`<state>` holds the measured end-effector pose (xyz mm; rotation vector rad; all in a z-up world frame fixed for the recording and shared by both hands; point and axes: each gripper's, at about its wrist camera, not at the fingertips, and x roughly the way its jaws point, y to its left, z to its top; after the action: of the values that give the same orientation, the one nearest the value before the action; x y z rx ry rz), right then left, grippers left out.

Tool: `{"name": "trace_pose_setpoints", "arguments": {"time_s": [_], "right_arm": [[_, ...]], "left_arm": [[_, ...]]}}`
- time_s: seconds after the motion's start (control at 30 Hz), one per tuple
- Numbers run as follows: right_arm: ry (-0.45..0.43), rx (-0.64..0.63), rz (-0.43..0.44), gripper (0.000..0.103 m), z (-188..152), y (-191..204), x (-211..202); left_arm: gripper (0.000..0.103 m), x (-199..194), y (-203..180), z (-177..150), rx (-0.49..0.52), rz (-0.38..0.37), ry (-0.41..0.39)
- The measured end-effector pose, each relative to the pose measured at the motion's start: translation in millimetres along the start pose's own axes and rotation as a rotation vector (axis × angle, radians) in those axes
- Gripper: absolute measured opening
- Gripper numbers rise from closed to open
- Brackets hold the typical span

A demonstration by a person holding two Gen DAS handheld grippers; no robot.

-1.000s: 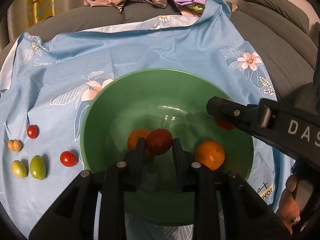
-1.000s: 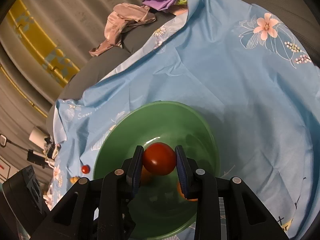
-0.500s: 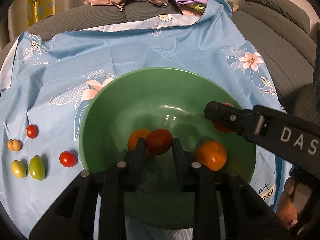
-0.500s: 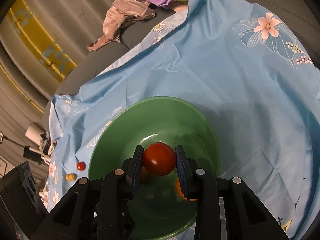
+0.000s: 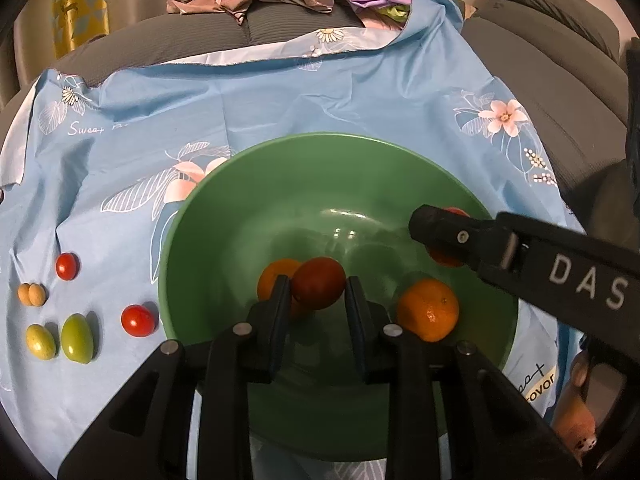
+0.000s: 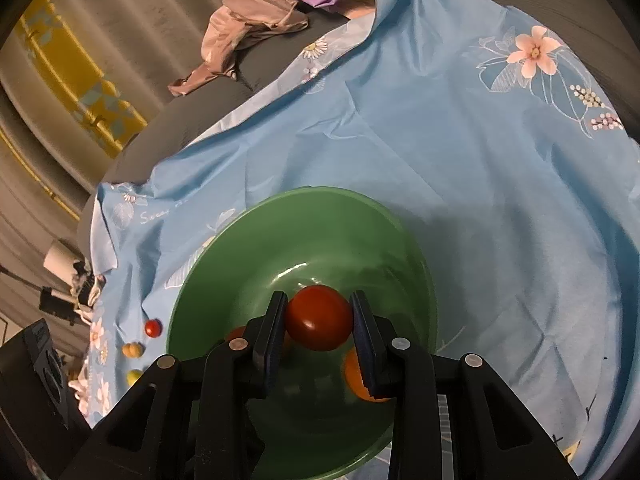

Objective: Organize fruits
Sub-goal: 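Open both grippers to release the tomatoes into the bowl, then grasp the yellow oval fruit with the left gripper while the right grasps the green oval fruit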

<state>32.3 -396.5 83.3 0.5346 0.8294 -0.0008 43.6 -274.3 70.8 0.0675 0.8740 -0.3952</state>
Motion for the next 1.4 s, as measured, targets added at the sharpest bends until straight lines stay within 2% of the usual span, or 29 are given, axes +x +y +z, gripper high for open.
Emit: {"name": "trace_pose_setpoints", "arguments": {"time_s": [0.07, 0.1, 0.13, 0.17, 0.2, 0.23, 0.33, 0.5, 0.57, 0.7, 0.73, 0.83, 0.93, 1.03, 1.17, 1.33, 1.4], "right_arm": [[0.002, 0.003, -0.01, 0.034, 0, 0, 0], [0.0, 0.001, -0.012, 0.034, 0, 0, 0], [-0.001, -0.004, -0.01, 0.036, 0, 0, 0], [-0.003, -0.007, -0.006, 0.04, 1, 1, 0], [-0.005, -0.009, -0.005, 0.049, 0, 1, 0], [-0.009, -0.011, -0.006, 0.053, 0, 2, 0], [-0.035, -0.022, -0.013, 0.056, 1, 5, -3], [-0.055, -0.036, -0.021, 0.056, 1, 13, -2], [-0.066, -0.057, -0.03, 0.056, 1, 19, -1], [-0.081, -0.085, -0.024, 0.056, -2, 29, 0], [-0.093, -0.089, -0.025, 0.056, -2, 32, 1], [-0.13, -0.118, -0.059, 0.07, -8, 44, 3], [-0.13, -0.172, -0.079, 0.07, -13, 57, 9], [-0.126, -0.21, -0.108, 0.07, -18, 68, 18], [-0.147, -0.316, -0.214, 0.07, -25, 82, 29], [-0.082, -0.338, -0.231, 0.07, -32, 86, 37], [-0.077, -0.378, -0.273, 0.07, -35, 88, 41]], "left_arm": [[0.045, -1, 1, 0, -0.008, -0.015, -0.001], [0.063, -2, 2, 0, -0.014, -0.025, -0.002], [0.07, -5, 2, 0, -0.015, -0.036, -0.011], [0.072, -10, 3, -1, -0.011, -0.041, -0.024], [0.076, -13, 3, -1, -0.006, -0.035, -0.031], [0.077, -17, 3, -1, -0.004, -0.027, -0.039], [0.079, -36, 12, -5, -0.02, -0.008, -0.069], [0.082, -76, 59, -17, -0.136, 0.005, -0.099], [0.086, -91, 83, -23, -0.183, 0.064, -0.105], [0.086, -117, 131, -36, -0.243, 0.184, -0.122], [0.087, -122, 142, -38, -0.26, 0.201, -0.127], [0.088, -132, 185, -46, -0.325, 0.216, -0.145], [0.088, -128, 220, -55, -0.393, 0.26, -0.173], [0.088, -107, 246, -64, -0.474, 0.227, -0.116], [0.088, -87, 265, -70, -0.529, 0.217, -0.054], [0.087, -76, 269, -71, -0.538, 0.168, -0.02], [0.087, -71, 269, -72, -0.529, 0.163, -0.012]]}}
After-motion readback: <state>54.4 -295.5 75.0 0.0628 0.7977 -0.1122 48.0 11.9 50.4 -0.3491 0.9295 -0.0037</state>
